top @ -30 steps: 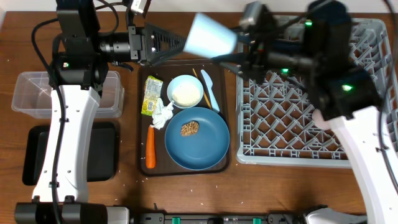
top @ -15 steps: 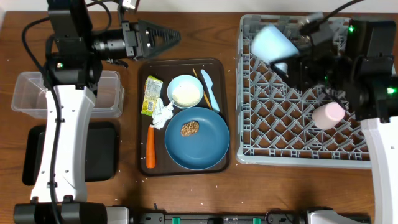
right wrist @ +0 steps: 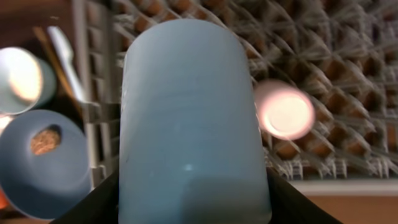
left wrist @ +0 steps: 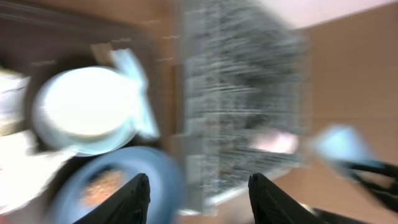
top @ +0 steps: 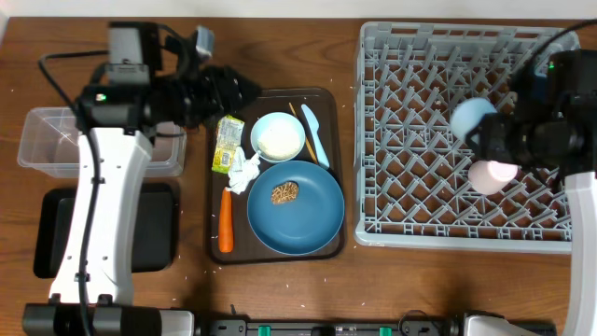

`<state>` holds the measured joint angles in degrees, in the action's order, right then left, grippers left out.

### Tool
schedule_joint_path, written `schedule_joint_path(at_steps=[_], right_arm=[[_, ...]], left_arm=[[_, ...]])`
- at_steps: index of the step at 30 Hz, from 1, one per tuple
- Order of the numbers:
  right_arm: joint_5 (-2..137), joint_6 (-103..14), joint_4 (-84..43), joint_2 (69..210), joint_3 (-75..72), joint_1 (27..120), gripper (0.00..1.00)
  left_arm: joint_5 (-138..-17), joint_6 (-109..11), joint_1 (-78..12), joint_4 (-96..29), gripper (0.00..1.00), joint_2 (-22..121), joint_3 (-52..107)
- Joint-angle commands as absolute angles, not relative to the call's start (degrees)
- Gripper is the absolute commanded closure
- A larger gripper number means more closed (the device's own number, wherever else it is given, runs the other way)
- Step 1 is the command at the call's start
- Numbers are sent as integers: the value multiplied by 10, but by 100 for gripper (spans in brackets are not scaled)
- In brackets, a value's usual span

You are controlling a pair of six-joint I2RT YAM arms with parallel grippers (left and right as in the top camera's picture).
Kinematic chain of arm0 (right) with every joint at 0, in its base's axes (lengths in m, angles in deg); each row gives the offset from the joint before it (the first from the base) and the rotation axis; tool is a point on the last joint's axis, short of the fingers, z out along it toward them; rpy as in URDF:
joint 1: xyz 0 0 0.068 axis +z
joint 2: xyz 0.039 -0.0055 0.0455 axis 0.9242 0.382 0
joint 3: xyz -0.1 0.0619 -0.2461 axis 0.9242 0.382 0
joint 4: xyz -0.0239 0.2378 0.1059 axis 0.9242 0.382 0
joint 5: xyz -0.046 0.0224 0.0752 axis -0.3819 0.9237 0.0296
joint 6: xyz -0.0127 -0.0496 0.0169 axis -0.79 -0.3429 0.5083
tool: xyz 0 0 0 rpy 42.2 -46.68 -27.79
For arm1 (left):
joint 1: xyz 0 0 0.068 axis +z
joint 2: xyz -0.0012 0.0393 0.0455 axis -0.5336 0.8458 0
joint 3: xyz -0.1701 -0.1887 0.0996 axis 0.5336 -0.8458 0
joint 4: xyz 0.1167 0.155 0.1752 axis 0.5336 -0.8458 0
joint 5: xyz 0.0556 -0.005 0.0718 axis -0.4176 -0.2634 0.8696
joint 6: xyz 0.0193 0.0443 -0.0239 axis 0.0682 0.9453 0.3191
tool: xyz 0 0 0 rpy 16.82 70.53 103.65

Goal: Sort waste into correct bins and load items into the dishwasher rack
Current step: 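Place the light-blue cup in the dish rack with the right gripper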

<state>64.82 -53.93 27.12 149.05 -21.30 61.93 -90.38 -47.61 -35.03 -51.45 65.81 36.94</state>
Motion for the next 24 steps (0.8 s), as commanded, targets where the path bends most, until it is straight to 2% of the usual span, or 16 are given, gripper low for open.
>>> schedule_joint_path(at_steps=[1, 9, 24], right_arm=[[581, -513, 288, 1507, -213, 585, 67], [545, -513, 299, 1558, -213, 500, 67], [569, -504, 267, 1659, -213, 371, 69]], left_arm=[[-686, -414, -381, -534, 47, 650, 372], [-655, -413, -416, -530, 47, 650, 372], [-655, -413, -416, -533, 47, 650, 372]])
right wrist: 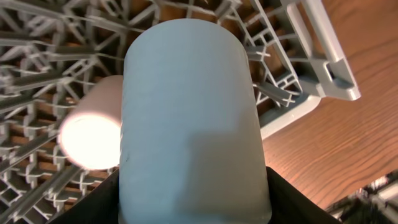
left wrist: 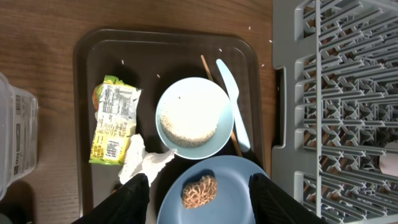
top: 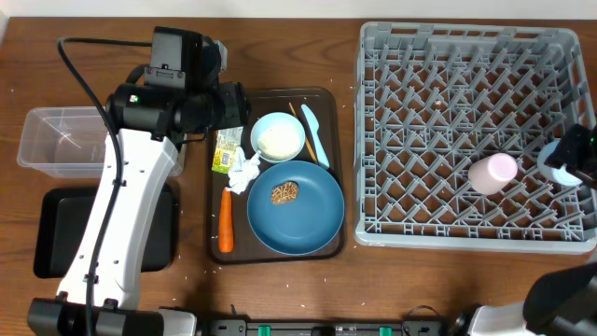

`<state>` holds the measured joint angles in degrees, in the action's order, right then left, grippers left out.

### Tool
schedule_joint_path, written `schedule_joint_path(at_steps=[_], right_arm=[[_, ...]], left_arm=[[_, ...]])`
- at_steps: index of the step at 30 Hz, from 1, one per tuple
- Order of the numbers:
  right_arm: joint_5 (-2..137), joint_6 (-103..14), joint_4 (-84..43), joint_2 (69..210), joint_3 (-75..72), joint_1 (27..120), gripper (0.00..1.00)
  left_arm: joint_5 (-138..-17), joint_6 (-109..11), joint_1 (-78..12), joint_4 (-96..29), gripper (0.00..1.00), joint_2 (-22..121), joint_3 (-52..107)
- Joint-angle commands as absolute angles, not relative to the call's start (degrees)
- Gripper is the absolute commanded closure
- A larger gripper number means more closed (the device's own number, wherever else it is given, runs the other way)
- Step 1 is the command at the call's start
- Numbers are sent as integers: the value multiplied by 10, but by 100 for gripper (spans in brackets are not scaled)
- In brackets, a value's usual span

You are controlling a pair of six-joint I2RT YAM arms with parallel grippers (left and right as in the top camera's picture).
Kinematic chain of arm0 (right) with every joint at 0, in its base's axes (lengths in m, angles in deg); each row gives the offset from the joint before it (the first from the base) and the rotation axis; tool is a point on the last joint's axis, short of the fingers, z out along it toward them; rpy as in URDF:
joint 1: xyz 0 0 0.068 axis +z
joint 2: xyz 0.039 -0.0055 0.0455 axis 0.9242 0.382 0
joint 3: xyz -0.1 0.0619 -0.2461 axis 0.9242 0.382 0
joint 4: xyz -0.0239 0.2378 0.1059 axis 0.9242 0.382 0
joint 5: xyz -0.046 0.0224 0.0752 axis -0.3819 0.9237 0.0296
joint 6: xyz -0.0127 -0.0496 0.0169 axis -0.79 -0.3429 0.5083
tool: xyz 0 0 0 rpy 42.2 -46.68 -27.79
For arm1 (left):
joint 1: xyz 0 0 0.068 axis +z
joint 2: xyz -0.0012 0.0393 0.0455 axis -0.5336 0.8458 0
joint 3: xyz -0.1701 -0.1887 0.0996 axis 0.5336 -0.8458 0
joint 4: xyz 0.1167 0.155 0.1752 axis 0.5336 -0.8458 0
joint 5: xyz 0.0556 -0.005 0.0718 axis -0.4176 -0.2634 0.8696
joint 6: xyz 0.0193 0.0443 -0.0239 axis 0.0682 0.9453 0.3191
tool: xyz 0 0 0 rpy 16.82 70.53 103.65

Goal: Sort waste into correct bins and load items into the dishwasher rack
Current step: 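Place the light-blue cup in the dish rack with the right gripper, then lower the left gripper to the blue plate's edge and grasp it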

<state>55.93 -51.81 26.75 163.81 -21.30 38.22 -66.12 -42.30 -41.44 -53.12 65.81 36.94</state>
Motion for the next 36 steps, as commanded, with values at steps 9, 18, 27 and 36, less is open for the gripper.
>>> schedule_joint_path(at_steps=[9, 18, 27, 36], right_arm=[[599, -503, 248, 1725, -213, 368, 49], [610, -489, 231, 1713, -273, 368, 11], [885, -585, 223, 1636, -329, 417, 16], [877, -584, 177, 1572, -329, 607, 12]], left_arm=[[-655, -413, -416, -533, 46, 650, 372], [-654, -402, -416, -537, 46, 650, 372], [-578, -400, -416, -621, 46, 651, 372], [-581, -396, -416, -630, 46, 689, 346]])
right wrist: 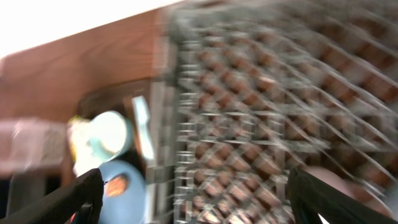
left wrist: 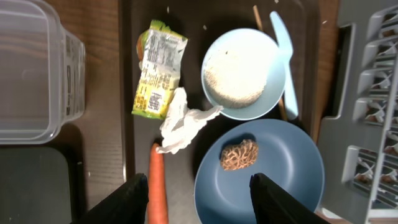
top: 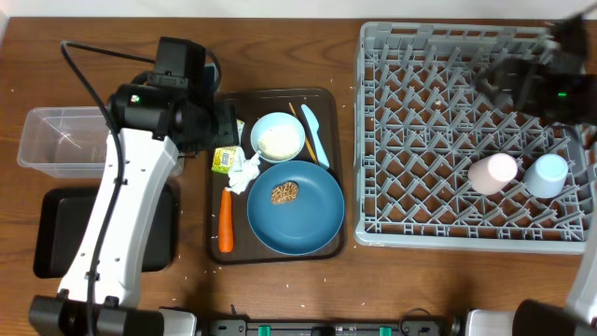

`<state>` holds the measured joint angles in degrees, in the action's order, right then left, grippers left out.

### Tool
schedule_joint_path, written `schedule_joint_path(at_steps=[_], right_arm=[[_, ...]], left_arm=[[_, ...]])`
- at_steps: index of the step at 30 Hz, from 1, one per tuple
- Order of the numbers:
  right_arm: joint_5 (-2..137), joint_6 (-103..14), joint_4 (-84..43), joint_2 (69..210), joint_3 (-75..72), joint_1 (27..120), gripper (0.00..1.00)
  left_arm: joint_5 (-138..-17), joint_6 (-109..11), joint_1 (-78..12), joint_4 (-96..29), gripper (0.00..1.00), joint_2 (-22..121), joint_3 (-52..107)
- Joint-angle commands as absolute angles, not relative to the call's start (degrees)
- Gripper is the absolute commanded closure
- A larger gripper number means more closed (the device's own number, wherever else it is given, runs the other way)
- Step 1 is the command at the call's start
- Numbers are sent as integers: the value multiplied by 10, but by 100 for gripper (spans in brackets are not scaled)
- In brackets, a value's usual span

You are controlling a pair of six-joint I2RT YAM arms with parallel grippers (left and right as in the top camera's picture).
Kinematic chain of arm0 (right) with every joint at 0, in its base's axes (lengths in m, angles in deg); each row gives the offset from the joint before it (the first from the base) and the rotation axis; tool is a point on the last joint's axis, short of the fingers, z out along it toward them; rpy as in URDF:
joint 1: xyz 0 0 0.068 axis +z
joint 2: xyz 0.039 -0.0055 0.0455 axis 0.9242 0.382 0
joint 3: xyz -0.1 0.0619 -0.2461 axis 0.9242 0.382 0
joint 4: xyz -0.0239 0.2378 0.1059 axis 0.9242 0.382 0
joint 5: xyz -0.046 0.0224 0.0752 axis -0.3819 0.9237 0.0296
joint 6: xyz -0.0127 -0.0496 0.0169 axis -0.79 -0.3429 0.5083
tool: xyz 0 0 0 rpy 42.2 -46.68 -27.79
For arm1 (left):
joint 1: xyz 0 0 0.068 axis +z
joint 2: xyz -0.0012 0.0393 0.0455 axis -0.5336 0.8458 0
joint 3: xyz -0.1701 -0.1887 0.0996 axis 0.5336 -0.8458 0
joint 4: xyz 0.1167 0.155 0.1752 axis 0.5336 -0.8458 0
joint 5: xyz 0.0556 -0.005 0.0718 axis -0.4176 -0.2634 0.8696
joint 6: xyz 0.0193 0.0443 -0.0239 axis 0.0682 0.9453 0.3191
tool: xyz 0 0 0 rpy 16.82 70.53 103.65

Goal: Sort waste into correct bins and load items into the dishwasher rack
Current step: 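Lower the left gripper to the blue plate's edge and grasp it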

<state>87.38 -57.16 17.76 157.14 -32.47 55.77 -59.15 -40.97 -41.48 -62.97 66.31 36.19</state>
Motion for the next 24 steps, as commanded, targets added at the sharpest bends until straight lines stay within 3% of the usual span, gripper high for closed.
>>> schedule_joint_path(at_steps=[1, 8, 9, 16, 24], right_arm=[[857, -583, 174, 1574, -328, 624, 12], [809, -576, 171, 1593, -325, 719, 6], [802, -576, 169, 1595, -325, 727, 1], [798, -576, 163, 1604, -325, 755, 1], [787, -576, 154, 1612, -325, 770, 15]], left_arm=[[-583, -394, -416, -630, 46, 697, 343], [-614, -394, -417, -661, 47, 744, 339], [-613, -394, -417, -665, 47, 745, 339], [-612, -396, -417, -718, 48, 737, 339], [-585, -419, -473, -711, 48, 737, 282]])
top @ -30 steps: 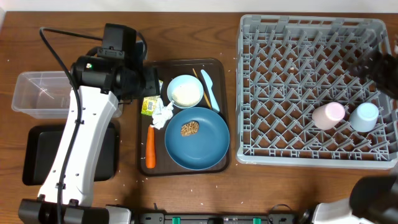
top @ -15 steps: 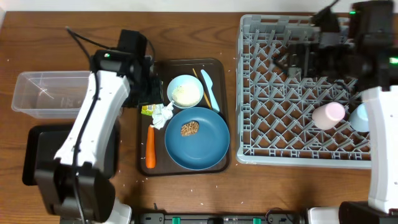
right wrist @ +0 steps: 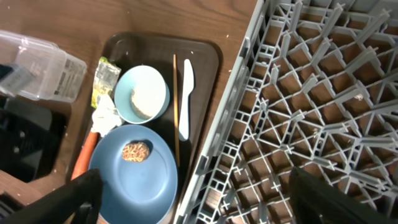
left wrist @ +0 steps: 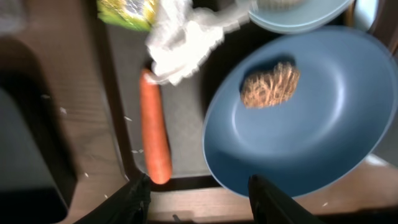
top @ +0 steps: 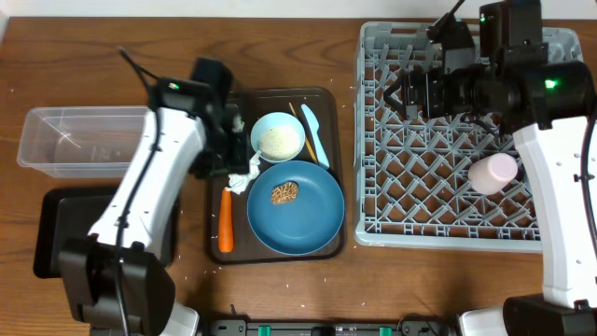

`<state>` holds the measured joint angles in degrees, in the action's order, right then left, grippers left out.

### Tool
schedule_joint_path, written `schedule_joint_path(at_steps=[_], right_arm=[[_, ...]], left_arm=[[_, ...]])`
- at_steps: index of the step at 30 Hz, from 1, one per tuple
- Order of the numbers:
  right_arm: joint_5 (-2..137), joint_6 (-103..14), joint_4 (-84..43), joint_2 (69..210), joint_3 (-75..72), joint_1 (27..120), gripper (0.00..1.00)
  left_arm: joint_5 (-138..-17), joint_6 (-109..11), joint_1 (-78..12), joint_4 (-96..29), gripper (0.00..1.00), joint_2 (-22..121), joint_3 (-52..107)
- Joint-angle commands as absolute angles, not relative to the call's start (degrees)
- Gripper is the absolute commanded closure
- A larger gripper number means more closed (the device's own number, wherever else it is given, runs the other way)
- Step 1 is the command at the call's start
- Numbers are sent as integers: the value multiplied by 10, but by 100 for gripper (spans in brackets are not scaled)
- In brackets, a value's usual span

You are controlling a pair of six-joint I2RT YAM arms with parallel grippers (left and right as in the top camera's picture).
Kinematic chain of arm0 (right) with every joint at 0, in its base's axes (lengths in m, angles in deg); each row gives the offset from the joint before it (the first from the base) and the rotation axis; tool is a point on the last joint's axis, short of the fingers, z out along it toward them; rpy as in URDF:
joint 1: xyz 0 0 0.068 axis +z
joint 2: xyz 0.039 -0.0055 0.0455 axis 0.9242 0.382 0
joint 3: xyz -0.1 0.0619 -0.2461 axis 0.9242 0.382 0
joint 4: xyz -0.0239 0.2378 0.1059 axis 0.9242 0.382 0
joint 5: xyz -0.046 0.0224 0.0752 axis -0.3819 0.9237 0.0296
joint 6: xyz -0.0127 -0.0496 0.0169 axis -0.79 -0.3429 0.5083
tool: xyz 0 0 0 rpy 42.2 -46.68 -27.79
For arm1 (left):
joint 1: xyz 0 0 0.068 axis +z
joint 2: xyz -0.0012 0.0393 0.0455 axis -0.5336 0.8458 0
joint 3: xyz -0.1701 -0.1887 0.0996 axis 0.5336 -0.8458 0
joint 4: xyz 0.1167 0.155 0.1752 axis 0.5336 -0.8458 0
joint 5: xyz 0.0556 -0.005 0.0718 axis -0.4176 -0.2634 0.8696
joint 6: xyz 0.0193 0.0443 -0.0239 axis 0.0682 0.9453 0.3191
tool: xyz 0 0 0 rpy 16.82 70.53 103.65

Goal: Sort waste into correct bins and load items into the dishwasher rack
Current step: 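Lower the left gripper to the blue plate's edge and grasp it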

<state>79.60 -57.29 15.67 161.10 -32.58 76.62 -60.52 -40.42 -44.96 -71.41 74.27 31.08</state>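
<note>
A dark tray (top: 328, 98) holds a blue plate (top: 312, 219) with a brown food lump (top: 284, 193), a bowl of rice (top: 277, 136), a light blue knife (top: 313, 133), a chopstick (right wrist: 175, 106), a carrot (left wrist: 154, 127), a crumpled napkin (left wrist: 180, 37) and a green wrapper (right wrist: 106, 74). My left gripper (left wrist: 199, 182) hovers open over the tray's front, by the carrot's tip and the plate's rim. My right gripper (right wrist: 196, 177) is open above the left side of the grey dishwasher rack (top: 448, 224). A pink cup (top: 492, 173) lies in the rack.
A clear plastic container (top: 79, 140) sits left of the tray, with a black bin (top: 56, 243) in front of it. The right arm covers part of the rack's right side. Brown table surrounds everything.
My left gripper has moved from over the tray's middle toward its front, closer to the carrot and plate. My right arm has moved left over the rack; the blue cup no longer shows.
My right gripper held a light blue cup above the rack near the pink cup, then at the rack's right edge. Later the blue cup stood in the rack beside the pink cup with the gripper empty. My left gripper stayed open over the tray throughout.
</note>
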Motion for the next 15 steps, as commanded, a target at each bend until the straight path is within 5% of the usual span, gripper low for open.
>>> schedule_joint_path(at_steps=[1, 15], right_arm=[[787, -576, 152, 1612, -325, 770, 15], [787, -576, 153, 1612, -325, 770, 12]], left_arm=[[-568, -433, -483, -700, 48, 737, 264], [-573, -459, -479, -545, 56, 737, 86]])
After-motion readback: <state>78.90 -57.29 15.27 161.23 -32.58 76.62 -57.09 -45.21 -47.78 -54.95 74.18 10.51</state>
